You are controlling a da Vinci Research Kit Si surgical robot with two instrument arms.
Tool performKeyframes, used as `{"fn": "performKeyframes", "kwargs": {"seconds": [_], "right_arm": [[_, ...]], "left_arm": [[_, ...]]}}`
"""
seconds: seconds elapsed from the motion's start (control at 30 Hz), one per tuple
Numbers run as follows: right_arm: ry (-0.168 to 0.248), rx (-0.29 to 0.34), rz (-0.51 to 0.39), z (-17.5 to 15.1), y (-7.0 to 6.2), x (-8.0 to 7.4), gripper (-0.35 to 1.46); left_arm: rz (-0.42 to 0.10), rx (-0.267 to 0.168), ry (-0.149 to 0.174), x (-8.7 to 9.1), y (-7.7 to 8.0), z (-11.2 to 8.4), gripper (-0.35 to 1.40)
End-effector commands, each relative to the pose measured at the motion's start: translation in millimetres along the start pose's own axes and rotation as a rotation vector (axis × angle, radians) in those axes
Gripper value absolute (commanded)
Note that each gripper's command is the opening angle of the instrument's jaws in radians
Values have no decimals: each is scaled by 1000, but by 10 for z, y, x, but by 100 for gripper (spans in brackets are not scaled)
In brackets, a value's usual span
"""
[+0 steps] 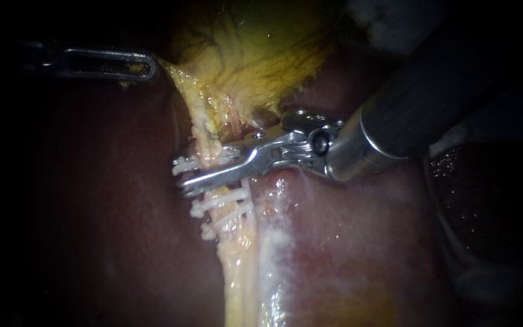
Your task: Clipping third clip left tube
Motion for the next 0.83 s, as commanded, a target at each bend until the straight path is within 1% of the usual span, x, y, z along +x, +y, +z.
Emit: {"fn": "performKeyframes", "kwargs": {"seconds": [0.03, 0.1, 0.13, 0.23, 0.27, 0.3, 0.43, 0.63, 0.83], "right_arm": [[-1, 0, -1, 0, 0, 0, 23], [-2, -1, -1, -2, 1, 0, 6], [1, -3, -1, -2, 1, 0, 3], [1, -4, -1, -3, 3, 0, -14], [1, -4, -1, -4, 3, 0, -30], [1, -4, -2, -4, 3, 0, -35], [-3, -3, -5, -5, 8, -3, -35], [-10, 3, -10, -4, 12, -12, -35], [-10, 4, -11, -4, 12, -14, -35]], "left_arm": [[0, 0, 0, 0, 0, 0, -35], [0, 0, 0, 0, 0, 0, -35], [0, 0, 0, 0, 0, 0, -35], [0, 0, 0, 0, 0, 0, -35], [0, 0, 0, 0, 0, 0, -35], [0, 0, 0, 0, 0, 0, -35], [0, 0, 0, 0, 0, 0, -35], [0, 0, 0, 0, 0, 0, -35], [0, -3, -1, 0, 0, 0, -35]]}}
